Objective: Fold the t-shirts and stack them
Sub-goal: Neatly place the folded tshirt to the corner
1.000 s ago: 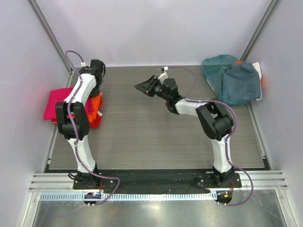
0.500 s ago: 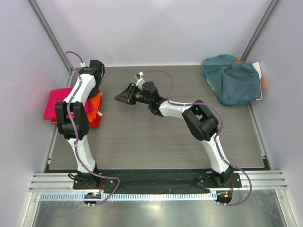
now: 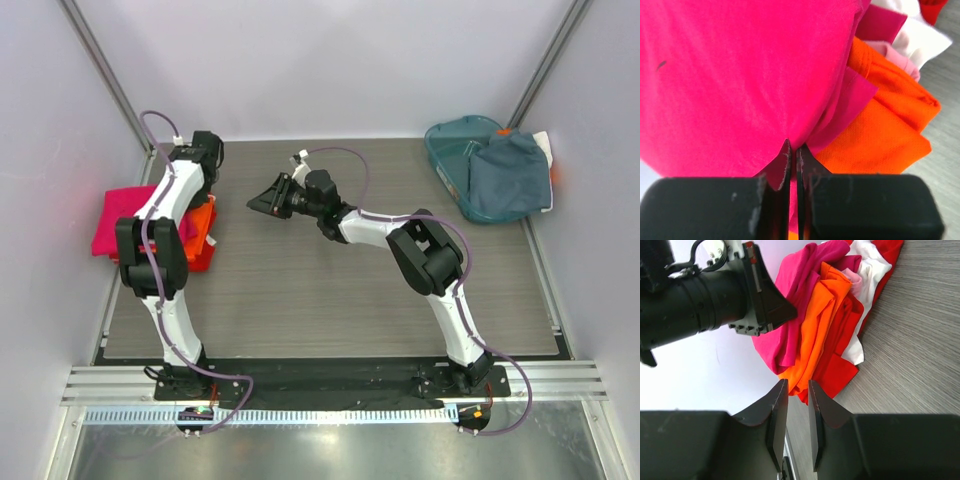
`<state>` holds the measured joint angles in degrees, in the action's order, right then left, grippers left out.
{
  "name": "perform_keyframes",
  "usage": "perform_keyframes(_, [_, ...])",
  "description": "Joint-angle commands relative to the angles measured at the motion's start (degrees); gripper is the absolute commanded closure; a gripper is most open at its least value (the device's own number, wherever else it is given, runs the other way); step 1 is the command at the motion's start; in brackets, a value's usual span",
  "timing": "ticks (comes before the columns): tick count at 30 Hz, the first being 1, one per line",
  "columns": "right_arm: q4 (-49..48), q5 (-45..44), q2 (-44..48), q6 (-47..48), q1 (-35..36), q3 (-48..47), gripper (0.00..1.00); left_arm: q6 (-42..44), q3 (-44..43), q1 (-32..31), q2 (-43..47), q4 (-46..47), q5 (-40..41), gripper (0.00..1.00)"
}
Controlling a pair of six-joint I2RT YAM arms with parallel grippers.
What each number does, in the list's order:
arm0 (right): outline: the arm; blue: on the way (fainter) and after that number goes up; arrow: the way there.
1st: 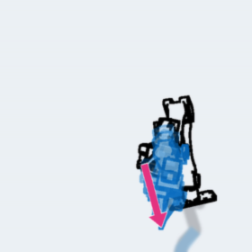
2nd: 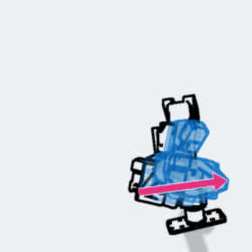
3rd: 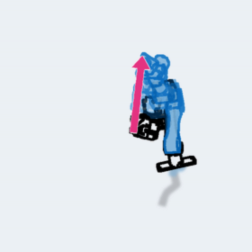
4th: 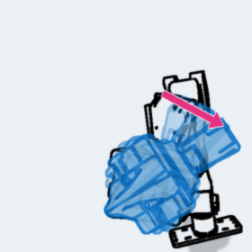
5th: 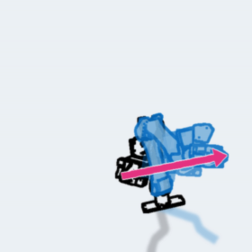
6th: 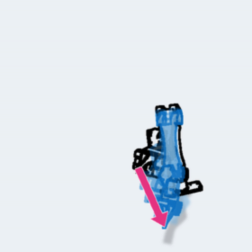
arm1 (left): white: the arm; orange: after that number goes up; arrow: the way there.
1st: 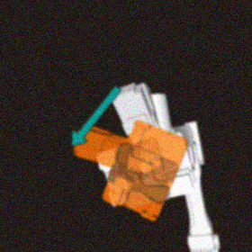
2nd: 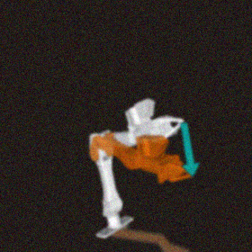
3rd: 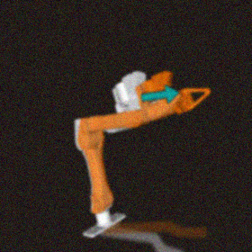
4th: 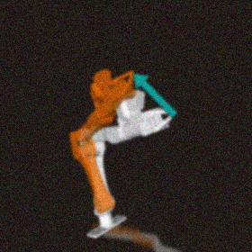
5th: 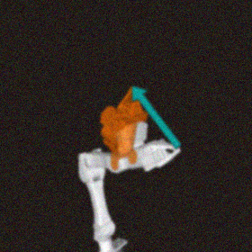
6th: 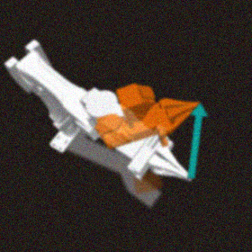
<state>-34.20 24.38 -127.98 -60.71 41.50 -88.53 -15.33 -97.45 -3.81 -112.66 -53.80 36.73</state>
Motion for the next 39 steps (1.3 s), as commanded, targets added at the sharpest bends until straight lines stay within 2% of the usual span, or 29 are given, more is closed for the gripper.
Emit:
perform_keyframes(1, [-3.16,1.02,0.28,-0.81,-0.36,-1.29,0.72,1.27,1.82,-1.37,6.66,0.19,4.66,1.0])
perform_keyframes(8, [-3.51,1.02,0.19,-1.34,-0.54,-1.12,0.72,3.2,4.99,-5.15,10.88,0.19,10.38,1.0])
perform_keyframes(14, [-3.42,1.02,0.19,-1.43,-0.72,-1.03,0.72,2.32,4.81,-5.76,10.44,-2.97,8.27,1.0])
perform_keyframes(17, [-3.42,0.93,0.1,-1.61,-0.8,-1.03,0.72,2.94,7.44,-5.85,10.45,-2.01,7.65,0.99])
perform_keyframes(19, [-3.6,1.02,0.02,-1.78,-0.8,-0.94,0.72,2.24,7.63,-5.85,9.31,-1.83,8.35,0.91])
perform_keyframes(20, [-3.68,1.02,-0.07,-1.87,-0.8,-0.94,0.72,1.71,7.1,-5.77,7.82,-2.09,9.4,0.78])
perform_keyframes(23, [-3.77,1.11,0.19,-1.87,-0.98,-0.59,0.72,0.13,4.47,-5.33,5.09,-3.5,8.28,0.59])
perform_keyframes(24, [-3.86,1.11,0.28,-1.87,-0.98,-0.42,0.72,-0.48,3.59,-5.15,3.52,-4.98,7.57,0.56])
perform_keyframes(26, [-3.95,1.11,0.63,-1.87,-1.24,-0.06,0.72,-1.98,2.44,-5.15,3.06,-5.52,6.17,0.52])
perform_keyframes(31, [-4.3,1.11,0.72,-2.31,-1.59,0.29,0.72,-2.07,4.19,-5.15,8.5,-1.4,-0.77,0.45])
perform_keyframes(39, [-4.21,1.2,0.63,-2.4,-1.68,0.38,0.73,-3.38,7.54,-4.1,16.5,3.26,-7.98,0.44])
